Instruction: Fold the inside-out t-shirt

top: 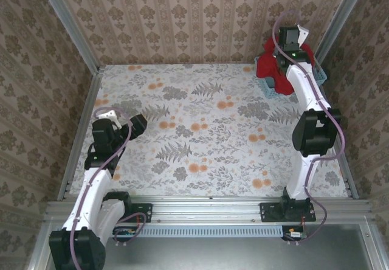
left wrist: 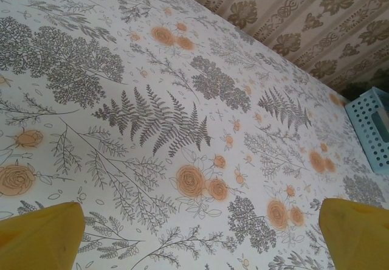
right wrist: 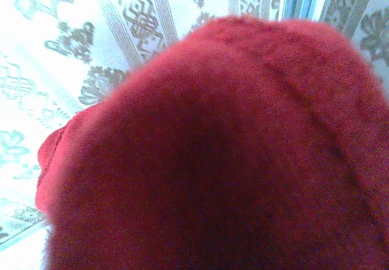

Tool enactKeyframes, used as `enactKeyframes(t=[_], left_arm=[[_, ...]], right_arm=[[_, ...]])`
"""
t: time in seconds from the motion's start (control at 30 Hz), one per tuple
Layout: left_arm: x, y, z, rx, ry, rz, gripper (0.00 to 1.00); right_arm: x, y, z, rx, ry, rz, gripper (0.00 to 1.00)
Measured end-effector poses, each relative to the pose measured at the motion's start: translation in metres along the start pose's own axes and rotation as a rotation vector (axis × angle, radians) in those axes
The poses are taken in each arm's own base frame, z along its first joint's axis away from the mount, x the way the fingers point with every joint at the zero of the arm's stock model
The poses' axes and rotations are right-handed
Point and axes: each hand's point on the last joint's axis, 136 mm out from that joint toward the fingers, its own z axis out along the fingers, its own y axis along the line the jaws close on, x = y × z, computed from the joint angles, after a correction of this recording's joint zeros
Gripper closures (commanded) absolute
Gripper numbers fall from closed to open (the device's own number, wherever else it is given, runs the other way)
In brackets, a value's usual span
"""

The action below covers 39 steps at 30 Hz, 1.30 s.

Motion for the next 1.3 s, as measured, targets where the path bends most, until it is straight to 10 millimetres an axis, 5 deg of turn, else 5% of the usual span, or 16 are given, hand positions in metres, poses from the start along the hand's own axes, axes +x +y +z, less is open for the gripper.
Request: enactKeyframes(t=[0.3, 0.57, 0.8, 0.9, 1.0, 1.13, 1.23, 1.3], left_arm=[[0.0, -0.001, -0.001, 0.007, 0.001, 0.001, 0.0], [0.005, 0.001, -0.002, -0.004, 0.021, -0.008, 0.0], [0.007, 0.002, -0.003, -0.013, 0.037, -0.021, 0.0], [0.008, 0.002, -0.003, -0.019, 0.045, -0.028, 0.0], [0.008, 0.002, -0.004, -0.026, 0.059, -0.036, 0.0], [0.011, 0.003, 0.003, -0.04, 0.108, -0.05, 0.02], [0.021, 0.007, 0.014, -0.054, 0.18, -0.067, 0.02], [0.033, 0.008, 0.022, -0.065, 0.238, -0.072, 0.03]], right_arm=[[-0.032, 0.011, -0.053, -0.035, -0.166, -0.001, 1.0], [-0.07, 0.039, -0.137, -0.167, -0.297, -0.006, 1.0], [-0.046, 0.091, -0.218, -0.421, -0.279, -0.098, 1.0], [-0.007, 0.113, -0.241, -0.521, -0.212, -0.175, 0.98], [0.053, 0.13, -0.249, -0.597, -0.106, -0.27, 0.97], [0.166, 0.143, -0.251, -0.674, 0.114, -0.429, 0.92], [0.248, 0.146, -0.254, -0.695, 0.276, -0.552, 0.58], [0.288, 0.144, -0.258, -0.706, 0.354, -0.617, 0.43]])
